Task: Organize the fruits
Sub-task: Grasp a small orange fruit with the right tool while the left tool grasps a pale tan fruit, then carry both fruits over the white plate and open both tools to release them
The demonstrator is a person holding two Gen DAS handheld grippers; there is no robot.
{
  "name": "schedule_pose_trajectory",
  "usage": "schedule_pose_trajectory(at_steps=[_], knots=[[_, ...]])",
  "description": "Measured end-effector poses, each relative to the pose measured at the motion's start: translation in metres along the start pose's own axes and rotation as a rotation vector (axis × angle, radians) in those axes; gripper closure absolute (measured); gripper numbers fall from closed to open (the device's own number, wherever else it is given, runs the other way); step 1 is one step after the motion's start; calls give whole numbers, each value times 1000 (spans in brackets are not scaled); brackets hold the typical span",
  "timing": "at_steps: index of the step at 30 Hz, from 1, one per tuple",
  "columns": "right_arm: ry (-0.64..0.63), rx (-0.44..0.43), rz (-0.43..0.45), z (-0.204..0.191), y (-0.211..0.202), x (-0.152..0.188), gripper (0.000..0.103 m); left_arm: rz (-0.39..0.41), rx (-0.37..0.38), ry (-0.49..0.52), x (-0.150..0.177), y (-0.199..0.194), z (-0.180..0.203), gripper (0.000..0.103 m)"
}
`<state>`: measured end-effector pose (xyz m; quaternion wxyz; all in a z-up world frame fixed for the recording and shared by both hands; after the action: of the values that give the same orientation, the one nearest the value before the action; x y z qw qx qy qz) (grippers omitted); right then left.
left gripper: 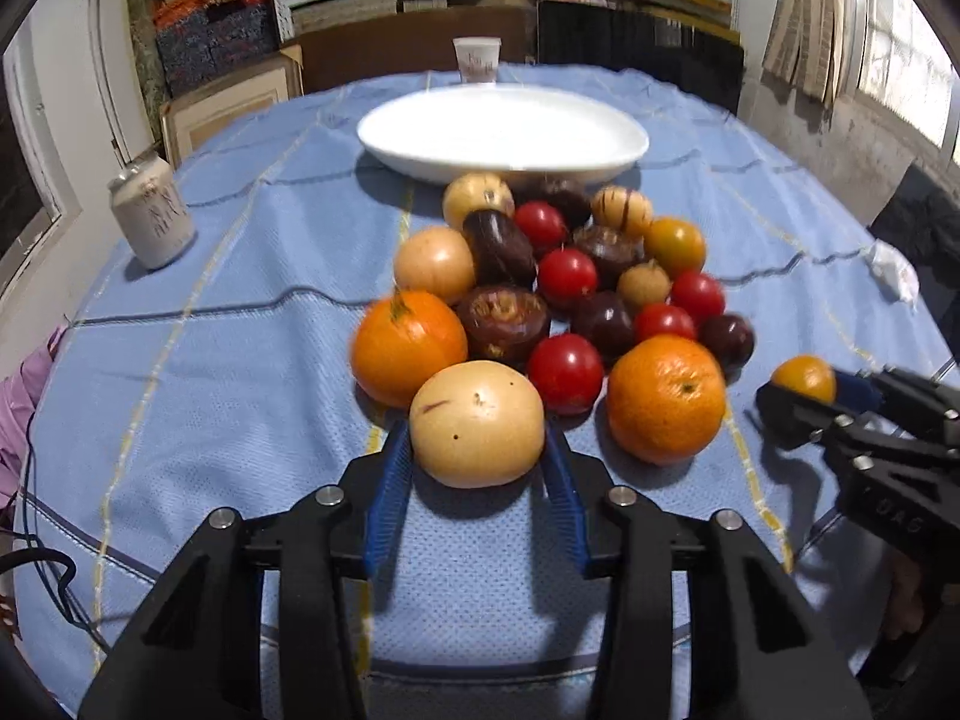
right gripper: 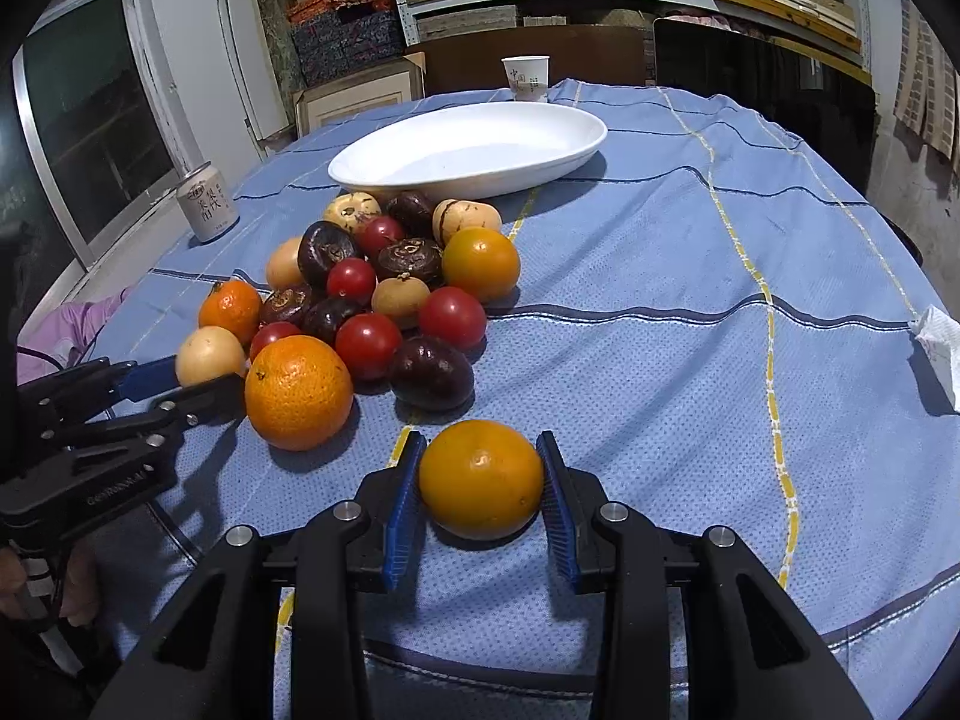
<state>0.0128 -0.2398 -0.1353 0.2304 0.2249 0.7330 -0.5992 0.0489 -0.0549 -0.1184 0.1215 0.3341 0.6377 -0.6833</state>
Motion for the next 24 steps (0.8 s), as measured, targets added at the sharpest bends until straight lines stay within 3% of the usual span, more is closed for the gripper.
schedule_pose_trajectory(at_steps=[2, 12, 14, 19, 24], knots=[[1, -4, 1, 0, 0, 0, 65, 34, -6, 4, -1, -11, -1, 61], [-25, 10, 0, -2, -15, -8, 66, 49, 38, -36, -11, -45, -29, 61], [-40, 6, 31, -1, -29, -27, 66, 67, 49, -38, -24, -52, -35, 61], [-129, 67, 134, 1, -47, -103, 66, 129, 95, -20, -95, -50, -45, 61], [-185, 118, 144, 11, 0, -195, 66, 85, 79, -8, -181, 8, -47, 61]])
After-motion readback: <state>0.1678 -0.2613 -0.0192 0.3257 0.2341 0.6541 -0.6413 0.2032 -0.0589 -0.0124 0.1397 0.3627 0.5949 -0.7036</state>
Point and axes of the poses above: each gripper's, at about its wrist camera, not at the fingertips, and y roughly the way its jaws point, z to its right, x to its underside, the point moved 2 cm from there along y, roughly the way its jaws point, and after that the axes turned 2 degrees about -z, right-handed, at the moved point
